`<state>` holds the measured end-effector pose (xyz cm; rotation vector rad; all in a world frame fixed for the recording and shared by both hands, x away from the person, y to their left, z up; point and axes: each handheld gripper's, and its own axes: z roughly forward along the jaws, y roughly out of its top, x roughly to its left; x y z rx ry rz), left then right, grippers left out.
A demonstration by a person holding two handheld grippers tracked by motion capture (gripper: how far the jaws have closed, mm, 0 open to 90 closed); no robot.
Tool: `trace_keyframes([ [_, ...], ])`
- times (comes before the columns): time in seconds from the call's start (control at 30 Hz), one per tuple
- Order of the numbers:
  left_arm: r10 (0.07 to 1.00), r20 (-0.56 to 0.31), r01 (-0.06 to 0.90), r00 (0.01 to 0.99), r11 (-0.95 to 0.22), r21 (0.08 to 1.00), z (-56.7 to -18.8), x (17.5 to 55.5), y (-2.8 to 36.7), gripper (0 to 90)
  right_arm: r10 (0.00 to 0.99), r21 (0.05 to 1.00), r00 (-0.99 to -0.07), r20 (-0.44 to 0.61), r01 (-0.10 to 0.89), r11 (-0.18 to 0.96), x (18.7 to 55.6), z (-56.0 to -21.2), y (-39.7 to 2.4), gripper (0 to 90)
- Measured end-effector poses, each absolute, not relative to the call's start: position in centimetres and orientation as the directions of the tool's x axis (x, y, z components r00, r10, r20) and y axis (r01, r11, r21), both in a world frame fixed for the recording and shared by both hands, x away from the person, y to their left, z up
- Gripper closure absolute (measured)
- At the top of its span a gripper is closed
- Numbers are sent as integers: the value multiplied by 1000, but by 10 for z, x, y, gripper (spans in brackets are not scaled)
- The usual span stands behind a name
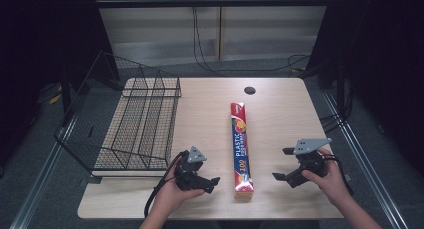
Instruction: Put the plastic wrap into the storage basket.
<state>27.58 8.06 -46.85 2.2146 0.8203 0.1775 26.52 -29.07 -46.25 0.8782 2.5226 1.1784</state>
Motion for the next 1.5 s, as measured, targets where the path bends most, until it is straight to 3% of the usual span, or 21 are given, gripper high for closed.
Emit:
trace_keyframes([
  [0.47, 630, -155, 546, 761, -493, 677, -456, 284, 72, 53, 632, 752, -774, 35, 437, 494, 263, -468, -300, 21],
  [1.17, 677, -171, 614, 716, -494, 616, -436, 338, 21, 52, 647, 760, -762, 35, 441, 478, 262, -469, -307, 21],
  [1.5, 704, -221, 668, 675, -455, 589, -430, 362, -1, 49, 653, 769, -756, 31, 436, 468, 263, -469, -309, 21],
])
